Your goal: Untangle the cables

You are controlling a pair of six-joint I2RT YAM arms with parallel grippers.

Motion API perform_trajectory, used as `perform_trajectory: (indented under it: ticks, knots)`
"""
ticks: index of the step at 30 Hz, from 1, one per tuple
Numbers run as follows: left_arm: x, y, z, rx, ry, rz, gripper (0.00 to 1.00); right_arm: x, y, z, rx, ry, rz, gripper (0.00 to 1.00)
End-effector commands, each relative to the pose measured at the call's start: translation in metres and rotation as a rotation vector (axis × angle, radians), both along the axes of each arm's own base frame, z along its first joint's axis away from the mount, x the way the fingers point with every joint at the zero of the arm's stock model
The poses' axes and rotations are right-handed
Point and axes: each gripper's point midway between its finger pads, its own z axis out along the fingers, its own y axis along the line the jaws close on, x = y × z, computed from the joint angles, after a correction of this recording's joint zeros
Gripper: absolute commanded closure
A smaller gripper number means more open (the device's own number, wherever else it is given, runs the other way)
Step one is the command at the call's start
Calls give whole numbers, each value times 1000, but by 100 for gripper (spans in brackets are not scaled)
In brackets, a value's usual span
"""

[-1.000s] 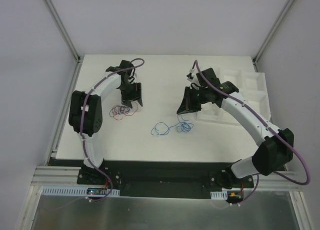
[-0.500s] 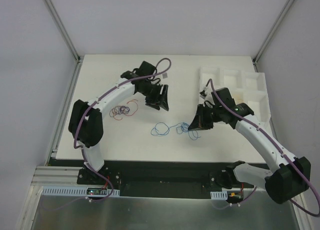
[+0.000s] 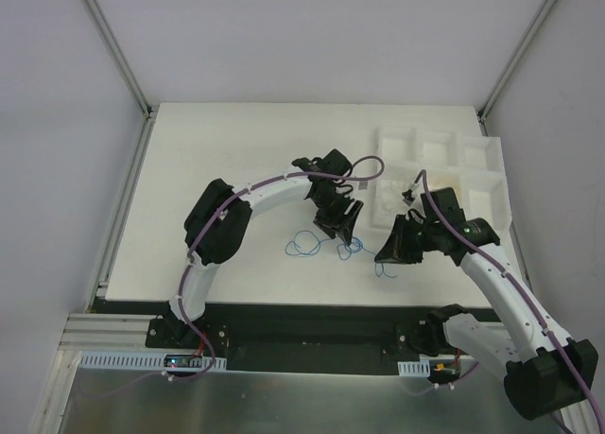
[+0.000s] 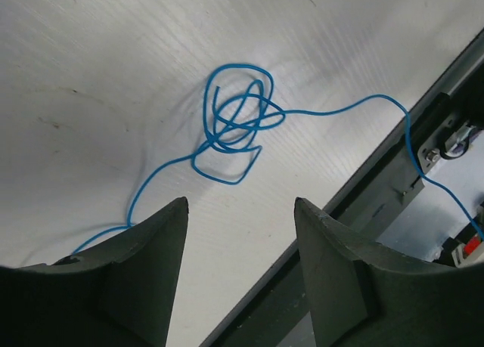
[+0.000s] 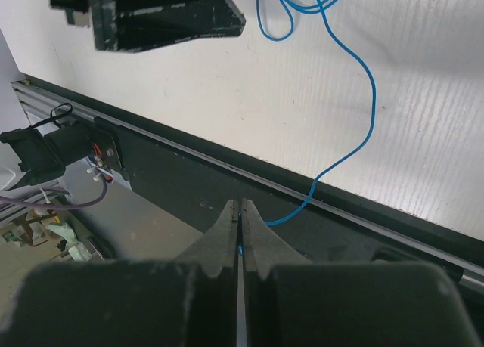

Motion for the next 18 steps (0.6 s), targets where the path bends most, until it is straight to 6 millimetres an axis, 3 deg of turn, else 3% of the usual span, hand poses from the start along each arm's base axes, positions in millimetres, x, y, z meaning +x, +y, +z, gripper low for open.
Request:
perform_trajectory:
  ticks: [1,10,14,18]
  knots:
    - [15,-3,-6,4,-87,-52,43,-7,-7,2,-14,-7,-6,100]
    - [35,-3,-21,46,-232,-123,50,-10,-7,2,-8,-5,-4,100]
    - [32,-13,-26,-35,-249,-222,49,-10,-7,3,-4,-4,-9,100]
    - [28,-14,-35,-29,-245,-249,58,-10,-8,4,-6,-11,-13,100]
